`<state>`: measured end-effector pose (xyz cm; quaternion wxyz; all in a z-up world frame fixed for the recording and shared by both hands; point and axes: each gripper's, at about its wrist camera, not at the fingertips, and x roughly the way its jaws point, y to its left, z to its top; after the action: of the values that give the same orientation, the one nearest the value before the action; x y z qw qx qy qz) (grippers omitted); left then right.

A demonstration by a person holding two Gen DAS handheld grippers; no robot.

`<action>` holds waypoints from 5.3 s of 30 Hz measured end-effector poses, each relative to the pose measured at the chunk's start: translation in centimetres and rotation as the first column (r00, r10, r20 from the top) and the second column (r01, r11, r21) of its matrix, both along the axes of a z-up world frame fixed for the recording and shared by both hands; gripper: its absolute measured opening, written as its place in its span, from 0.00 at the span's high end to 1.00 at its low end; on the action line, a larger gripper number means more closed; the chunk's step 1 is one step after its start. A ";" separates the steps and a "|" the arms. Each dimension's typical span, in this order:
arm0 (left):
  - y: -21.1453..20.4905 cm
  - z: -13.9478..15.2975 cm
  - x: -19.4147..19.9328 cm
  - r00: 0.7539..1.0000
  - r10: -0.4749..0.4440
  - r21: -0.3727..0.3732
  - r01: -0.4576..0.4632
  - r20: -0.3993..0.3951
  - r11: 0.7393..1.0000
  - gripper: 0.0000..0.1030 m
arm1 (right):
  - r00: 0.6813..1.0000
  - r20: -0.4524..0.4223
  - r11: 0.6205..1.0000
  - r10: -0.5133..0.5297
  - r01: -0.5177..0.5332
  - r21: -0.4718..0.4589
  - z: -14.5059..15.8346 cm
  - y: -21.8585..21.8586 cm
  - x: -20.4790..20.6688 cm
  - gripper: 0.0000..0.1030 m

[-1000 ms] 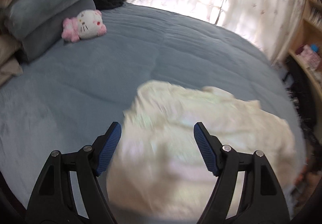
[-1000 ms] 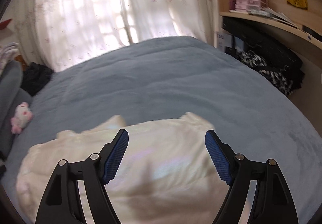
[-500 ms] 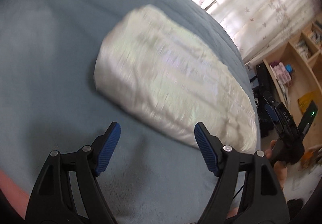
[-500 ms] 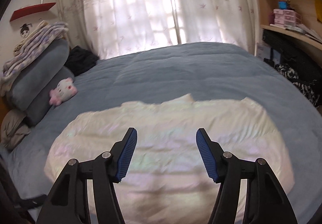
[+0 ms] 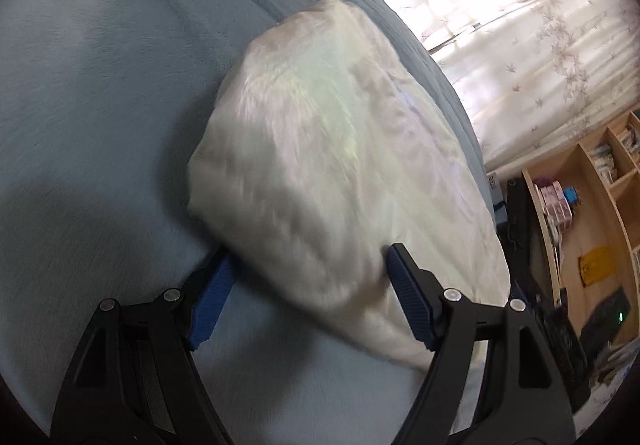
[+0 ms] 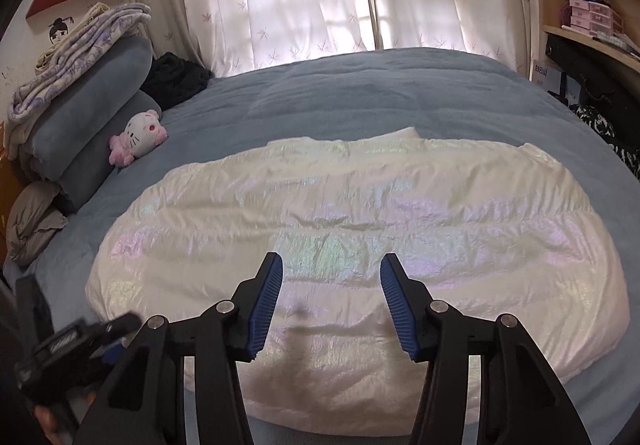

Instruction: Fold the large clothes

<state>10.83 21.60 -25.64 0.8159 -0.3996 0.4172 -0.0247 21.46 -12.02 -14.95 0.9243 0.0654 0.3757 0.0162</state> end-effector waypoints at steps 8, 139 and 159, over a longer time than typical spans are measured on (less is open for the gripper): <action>0.3 -1.6 5.4 0.998 0.054 -0.092 -0.053 0.008 0.994 0.14 | 1.000 -0.019 1.000 -0.001 0.001 0.004 -1.0 0.1 4.5 0.55; -44.3 18.5 13.2 0.826 -0.564 0.649 0.420 0.016 0.634 0.11 | 0.993 -0.071 0.983 -0.091 0.101 0.156 8.5 -23.8 21.2 0.13; -54.8 15.6 19.3 0.759 -0.651 0.674 0.477 0.008 0.564 0.11 | 0.971 -0.176 0.959 -0.161 0.196 0.205 1.1 -31.0 20.4 0.72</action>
<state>30.13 -33.19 -10.02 0.8947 0.0636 0.3967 -0.1952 41.82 -43.04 -13.83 0.8764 0.2026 0.4359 -0.0308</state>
